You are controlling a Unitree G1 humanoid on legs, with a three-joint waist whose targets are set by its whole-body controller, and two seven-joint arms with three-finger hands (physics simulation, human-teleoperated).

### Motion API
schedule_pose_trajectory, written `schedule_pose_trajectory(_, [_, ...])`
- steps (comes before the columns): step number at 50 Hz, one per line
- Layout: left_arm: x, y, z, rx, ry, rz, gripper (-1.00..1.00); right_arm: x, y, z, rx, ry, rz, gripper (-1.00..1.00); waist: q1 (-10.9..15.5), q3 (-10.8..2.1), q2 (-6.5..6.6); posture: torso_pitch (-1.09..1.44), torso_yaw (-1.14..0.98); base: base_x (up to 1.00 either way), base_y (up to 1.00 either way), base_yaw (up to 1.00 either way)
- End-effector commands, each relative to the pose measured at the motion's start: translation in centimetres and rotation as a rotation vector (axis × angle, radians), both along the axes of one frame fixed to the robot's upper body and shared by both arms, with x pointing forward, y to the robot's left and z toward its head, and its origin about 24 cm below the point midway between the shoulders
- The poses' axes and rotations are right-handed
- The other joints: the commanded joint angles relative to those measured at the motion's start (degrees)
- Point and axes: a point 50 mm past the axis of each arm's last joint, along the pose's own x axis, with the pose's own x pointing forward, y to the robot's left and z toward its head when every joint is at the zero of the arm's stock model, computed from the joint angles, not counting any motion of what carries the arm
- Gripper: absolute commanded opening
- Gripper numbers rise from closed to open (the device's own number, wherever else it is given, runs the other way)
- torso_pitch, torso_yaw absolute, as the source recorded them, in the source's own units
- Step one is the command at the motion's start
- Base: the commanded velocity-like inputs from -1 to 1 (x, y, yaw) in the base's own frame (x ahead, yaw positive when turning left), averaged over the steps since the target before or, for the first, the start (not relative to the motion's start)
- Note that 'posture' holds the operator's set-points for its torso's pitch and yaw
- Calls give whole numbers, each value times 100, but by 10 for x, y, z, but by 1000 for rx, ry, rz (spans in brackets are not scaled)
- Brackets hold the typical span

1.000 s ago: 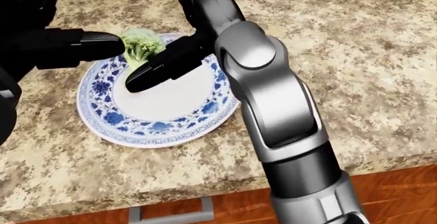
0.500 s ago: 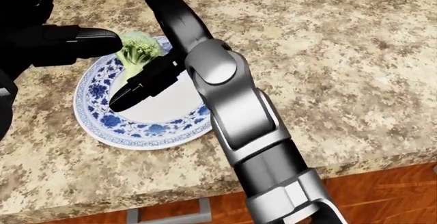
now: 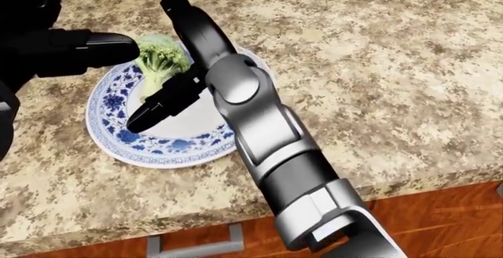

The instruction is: Place the broccoli on the rack of the oven.

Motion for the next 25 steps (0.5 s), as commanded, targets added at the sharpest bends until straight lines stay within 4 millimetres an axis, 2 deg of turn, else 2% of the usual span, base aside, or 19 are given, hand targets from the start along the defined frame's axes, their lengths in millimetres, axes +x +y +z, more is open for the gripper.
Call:
schedule_pose_trajectory(1, [-6, 1, 17, 1, -89, 4, 100, -1, 4, 28, 26, -122, 8, 100, -4, -169, 37, 0, 0, 0, 0, 0])
schedule_pose_trajectory(25, [-5, 1, 17, -1, -88, 3, 100, 2, 9, 23, 42, -140, -35, 100, 5, -177, 45, 0, 0, 0, 0, 0])
